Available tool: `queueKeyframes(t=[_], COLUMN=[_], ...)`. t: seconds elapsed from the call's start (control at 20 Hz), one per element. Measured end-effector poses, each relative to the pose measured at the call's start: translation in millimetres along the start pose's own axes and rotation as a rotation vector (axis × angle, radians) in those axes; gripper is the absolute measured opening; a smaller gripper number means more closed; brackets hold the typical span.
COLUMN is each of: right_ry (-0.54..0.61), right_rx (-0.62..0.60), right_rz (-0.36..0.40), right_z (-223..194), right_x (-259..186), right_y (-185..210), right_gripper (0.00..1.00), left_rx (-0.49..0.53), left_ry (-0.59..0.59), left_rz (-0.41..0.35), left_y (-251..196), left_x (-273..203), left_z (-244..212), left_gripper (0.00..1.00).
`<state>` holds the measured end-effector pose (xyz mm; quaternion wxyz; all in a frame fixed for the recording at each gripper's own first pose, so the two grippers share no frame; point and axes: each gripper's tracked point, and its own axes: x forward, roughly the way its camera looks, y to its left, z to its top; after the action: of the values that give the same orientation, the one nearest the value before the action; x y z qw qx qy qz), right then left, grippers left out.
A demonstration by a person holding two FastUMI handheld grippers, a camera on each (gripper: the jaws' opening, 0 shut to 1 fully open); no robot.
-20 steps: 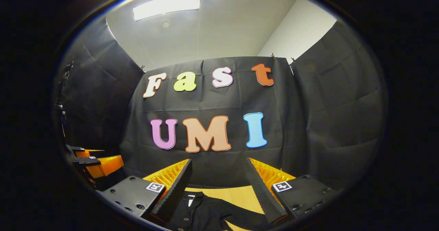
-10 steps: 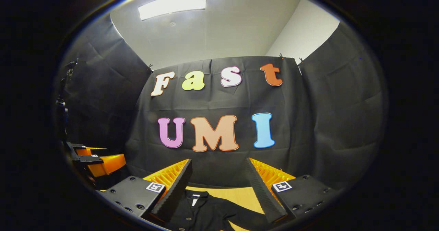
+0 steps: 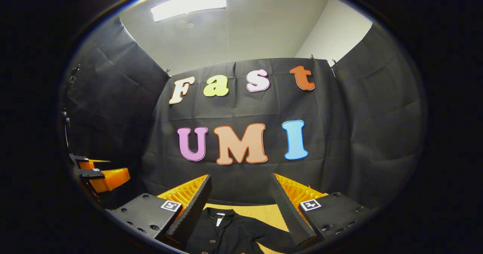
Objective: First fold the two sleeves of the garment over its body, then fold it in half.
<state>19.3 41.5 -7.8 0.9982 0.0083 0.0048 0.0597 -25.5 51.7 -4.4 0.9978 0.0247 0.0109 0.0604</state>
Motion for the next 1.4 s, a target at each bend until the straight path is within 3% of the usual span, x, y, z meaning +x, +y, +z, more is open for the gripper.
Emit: queueKeyframes(t=[1.0,1.4], right_ry=[0.038,0.071], right_rx=[-0.015,-0.036], right_rz=[0.077,0.092], right_z=[-15,-28], right_x=[4,16], right_y=[19,6], right_gripper=[0.99,1.00], left_rx=[0.008,0.017], left_ry=[0.033,0.035], left_rz=[0.039,0.061], left_y=[12,12], left_x=[-3,-2], left_z=[-6,-6], left_gripper=[0.95,0.95])
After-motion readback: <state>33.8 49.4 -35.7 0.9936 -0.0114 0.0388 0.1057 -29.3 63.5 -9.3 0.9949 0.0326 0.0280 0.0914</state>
